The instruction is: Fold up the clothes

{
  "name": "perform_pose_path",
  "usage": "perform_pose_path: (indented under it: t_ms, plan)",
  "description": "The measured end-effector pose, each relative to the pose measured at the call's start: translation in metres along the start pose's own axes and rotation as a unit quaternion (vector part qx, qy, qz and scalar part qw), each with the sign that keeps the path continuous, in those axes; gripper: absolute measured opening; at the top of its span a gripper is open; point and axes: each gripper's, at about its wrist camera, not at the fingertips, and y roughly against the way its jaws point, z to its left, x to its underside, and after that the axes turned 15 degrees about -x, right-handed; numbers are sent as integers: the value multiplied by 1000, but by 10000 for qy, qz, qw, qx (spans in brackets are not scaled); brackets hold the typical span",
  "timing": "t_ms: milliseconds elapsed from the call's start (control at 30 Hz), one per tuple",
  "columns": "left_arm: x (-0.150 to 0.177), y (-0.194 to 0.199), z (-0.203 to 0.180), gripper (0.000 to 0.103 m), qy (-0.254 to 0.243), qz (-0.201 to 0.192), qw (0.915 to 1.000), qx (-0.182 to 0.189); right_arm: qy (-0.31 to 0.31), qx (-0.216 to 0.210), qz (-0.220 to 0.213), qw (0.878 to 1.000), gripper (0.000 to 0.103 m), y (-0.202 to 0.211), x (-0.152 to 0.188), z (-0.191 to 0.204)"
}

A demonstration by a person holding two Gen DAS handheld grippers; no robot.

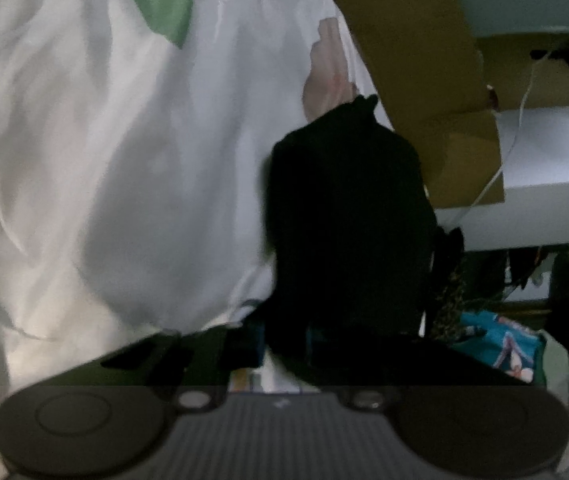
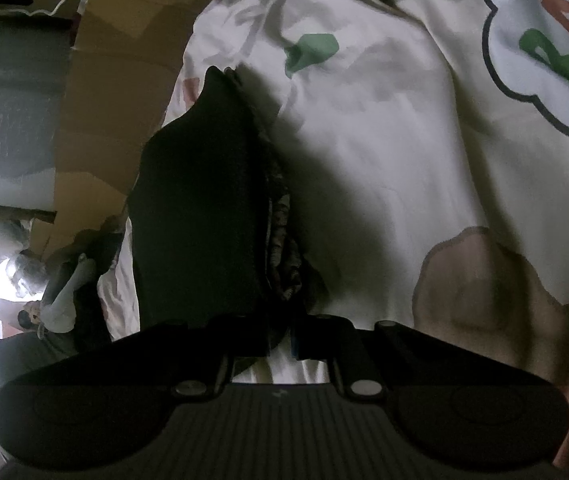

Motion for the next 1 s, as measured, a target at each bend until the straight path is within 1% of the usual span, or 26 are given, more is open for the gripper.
perform_pose_path:
  t_ms: [67,167,367,633,767,1000]
  plan:
    - [1,2,1,11,122,47,9999,6,4,28,5,10000,7,0,-1,0]
    - [7,6,-6,10,15,5,10000,-85,22,69,-16,10000,8,1,-4,1]
    - [24,9,-22,10,-120,50,9997,-190,105,126,-140,9998,7,10,-18,1]
    - [51,8,-37,9,46,37,9997,-243,200,209,-316,9991,7,19,-38,2]
    - [65,2,-39,9,210,174,9992,-294,252,221,-385,9987,7,21,-49,4]
    - [77,-5,-52,9,156,282,9992,-246,291,207,-540,9979,7,23,-66,3]
